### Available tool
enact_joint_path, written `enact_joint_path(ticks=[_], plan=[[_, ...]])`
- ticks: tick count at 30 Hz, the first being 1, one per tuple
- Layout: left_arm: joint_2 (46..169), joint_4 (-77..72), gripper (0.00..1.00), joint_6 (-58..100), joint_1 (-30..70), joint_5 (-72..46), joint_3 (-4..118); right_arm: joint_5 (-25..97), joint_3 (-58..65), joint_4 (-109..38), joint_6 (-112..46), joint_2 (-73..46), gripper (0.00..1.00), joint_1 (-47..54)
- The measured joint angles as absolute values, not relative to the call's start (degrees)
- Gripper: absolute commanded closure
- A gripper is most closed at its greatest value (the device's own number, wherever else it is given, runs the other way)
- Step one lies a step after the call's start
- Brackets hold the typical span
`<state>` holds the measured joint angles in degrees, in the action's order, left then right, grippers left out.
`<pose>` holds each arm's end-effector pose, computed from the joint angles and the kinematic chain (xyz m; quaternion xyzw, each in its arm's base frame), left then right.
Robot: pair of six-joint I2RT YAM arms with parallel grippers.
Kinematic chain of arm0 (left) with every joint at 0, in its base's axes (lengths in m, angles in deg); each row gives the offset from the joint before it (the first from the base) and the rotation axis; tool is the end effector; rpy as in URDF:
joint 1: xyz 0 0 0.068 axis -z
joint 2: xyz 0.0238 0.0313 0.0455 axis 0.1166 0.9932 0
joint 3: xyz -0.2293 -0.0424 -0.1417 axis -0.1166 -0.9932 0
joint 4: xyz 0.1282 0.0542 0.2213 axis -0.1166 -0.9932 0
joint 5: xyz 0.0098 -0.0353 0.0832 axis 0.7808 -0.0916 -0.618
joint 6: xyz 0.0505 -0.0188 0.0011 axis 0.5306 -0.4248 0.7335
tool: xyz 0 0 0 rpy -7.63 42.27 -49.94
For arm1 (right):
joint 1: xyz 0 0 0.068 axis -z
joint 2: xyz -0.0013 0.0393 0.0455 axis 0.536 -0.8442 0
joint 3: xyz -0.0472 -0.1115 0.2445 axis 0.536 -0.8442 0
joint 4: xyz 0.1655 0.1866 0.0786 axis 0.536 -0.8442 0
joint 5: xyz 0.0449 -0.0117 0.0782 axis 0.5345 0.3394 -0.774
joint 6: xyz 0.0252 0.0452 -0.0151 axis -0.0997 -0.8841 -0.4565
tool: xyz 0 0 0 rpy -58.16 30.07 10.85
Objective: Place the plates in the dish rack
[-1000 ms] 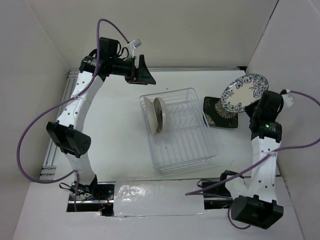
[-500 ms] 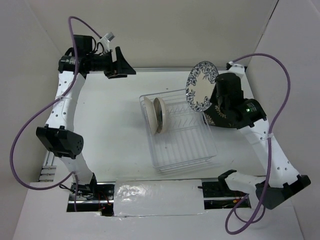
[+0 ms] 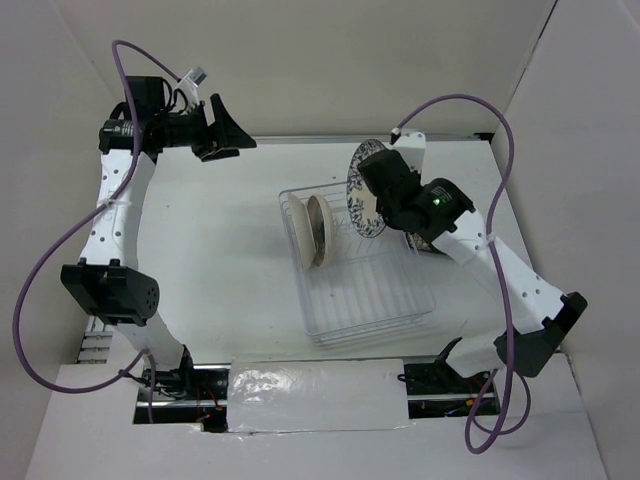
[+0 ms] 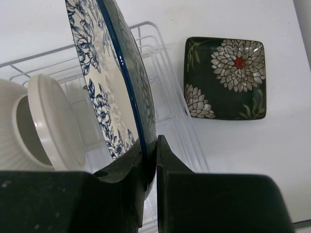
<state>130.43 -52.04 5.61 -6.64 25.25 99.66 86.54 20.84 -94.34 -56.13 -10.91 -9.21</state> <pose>0.3583 -0.0262 0.4525 -0.0001 0.8232 -0.4399 0.3589 0.2117 0.1557 0.4202 0.0506 0.8706 -0.0650 0.4851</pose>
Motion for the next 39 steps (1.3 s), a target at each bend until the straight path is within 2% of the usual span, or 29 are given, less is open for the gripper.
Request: enact_joint_path(ticks=[8, 39], plan=[[130.39, -51.96, 0.15, 5.53, -8.15, 25.25, 98.35, 87.63, 21.59, -95.08, -58.56, -14.59, 1.0, -12.75], [130.06, -51.32, 0.16, 4.21, -8.28, 25.62, 97.98, 85.32, 18.35, -95.41, -62.54, -19.79, 1.0, -15.14]])
